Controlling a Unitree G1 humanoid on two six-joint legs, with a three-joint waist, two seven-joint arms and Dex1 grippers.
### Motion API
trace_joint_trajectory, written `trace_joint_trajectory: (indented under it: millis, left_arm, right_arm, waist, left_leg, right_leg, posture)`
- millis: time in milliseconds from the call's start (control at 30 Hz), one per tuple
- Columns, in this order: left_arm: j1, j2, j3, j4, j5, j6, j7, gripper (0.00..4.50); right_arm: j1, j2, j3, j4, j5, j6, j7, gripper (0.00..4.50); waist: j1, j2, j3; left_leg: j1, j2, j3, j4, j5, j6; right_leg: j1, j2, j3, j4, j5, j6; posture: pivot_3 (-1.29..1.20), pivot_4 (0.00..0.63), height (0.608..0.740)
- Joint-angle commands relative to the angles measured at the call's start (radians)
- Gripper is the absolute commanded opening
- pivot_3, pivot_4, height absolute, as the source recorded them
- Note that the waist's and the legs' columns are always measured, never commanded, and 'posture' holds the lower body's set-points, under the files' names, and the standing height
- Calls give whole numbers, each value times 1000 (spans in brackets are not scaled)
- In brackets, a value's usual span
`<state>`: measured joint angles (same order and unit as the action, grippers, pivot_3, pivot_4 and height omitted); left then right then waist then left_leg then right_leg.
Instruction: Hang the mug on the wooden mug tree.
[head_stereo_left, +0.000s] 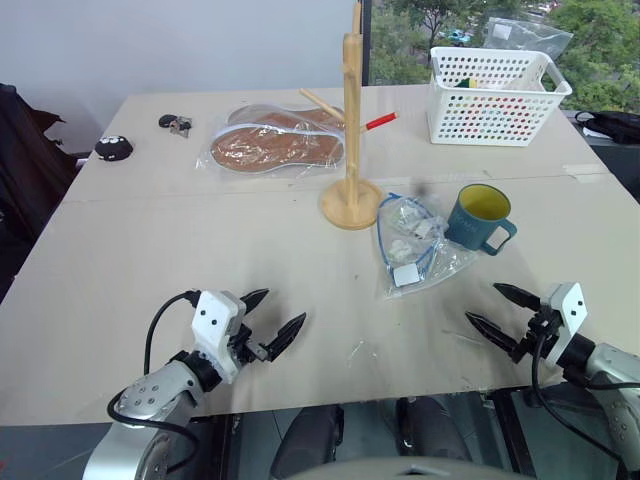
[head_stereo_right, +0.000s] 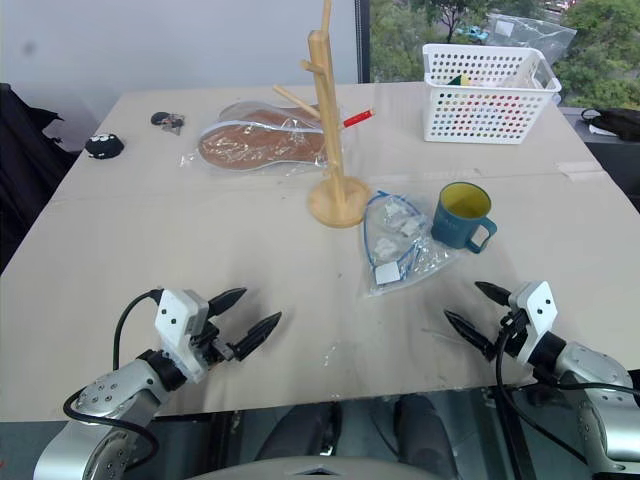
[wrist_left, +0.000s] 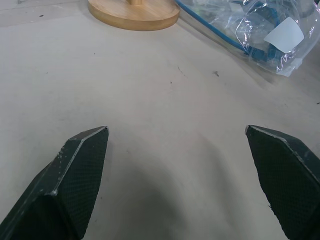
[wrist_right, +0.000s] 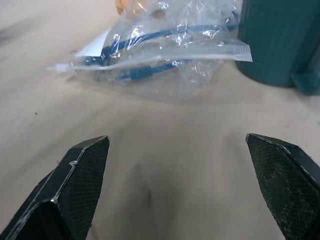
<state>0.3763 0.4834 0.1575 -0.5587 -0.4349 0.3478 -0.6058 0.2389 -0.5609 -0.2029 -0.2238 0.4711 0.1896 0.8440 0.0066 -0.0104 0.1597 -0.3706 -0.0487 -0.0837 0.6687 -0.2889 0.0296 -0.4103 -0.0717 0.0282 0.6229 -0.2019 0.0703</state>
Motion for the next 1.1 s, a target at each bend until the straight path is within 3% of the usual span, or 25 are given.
trace_joint_trajectory:
  millis: [33, 300, 600, 900, 1100]
  left_arm:
    - [-8, 11, 9, -37, -13, -3, -4, 4500]
    - [-144, 86, 31, -48, -88, 52, -63, 4500]
    - [-244, 197, 55, -94, -162, 131, -104, 4500]
    - [-290, 224, 68, -123, -204, 161, -126, 4500]
    - [-272, 277, 82, -126, -262, 172, -207, 4500]
  right_arm:
    - [-13, 19, 10, -59, 33, 36, -20, 4414]
    - [-175, 140, 135, -118, 65, 314, -227, 4414]
    - [-405, 359, 132, -87, 104, 568, -553, 4414]
    - [-554, 469, 136, 23, 24, 621, -733, 4414]
    - [-577, 476, 140, 73, 4, 602, -725, 1734]
  waist:
    - [1, 0, 0]
    - [1, 0, 0]
    - [-13, 0, 0]
    - [-20, 1, 1]
    - [-25, 1, 0]
  left_leg:
    - [0, 0, 0, 0, 0, 0]
    - [0, 0, 0, 0, 0, 0]
    - [-1, 0, -1, 0, 2, -4]
    - [-1, -1, -1, -2, 3, -5]
    - [-1, -1, -1, -2, 3, -5]
  right_leg:
    - [0, 0, 0, 0, 0, 0]
    - [0, 1, 0, 0, 0, 0]
    - [-2, 1, 0, 0, 2, 3]
    - [-4, 1, 0, 1, 2, 3]
    - [-4, 1, 0, 1, 2, 3]
  posture:
    - [0, 150, 740]
    - [0, 150, 740]
    - [0, 150, 740]
    - [0, 150, 740]
    - [0, 150, 740]
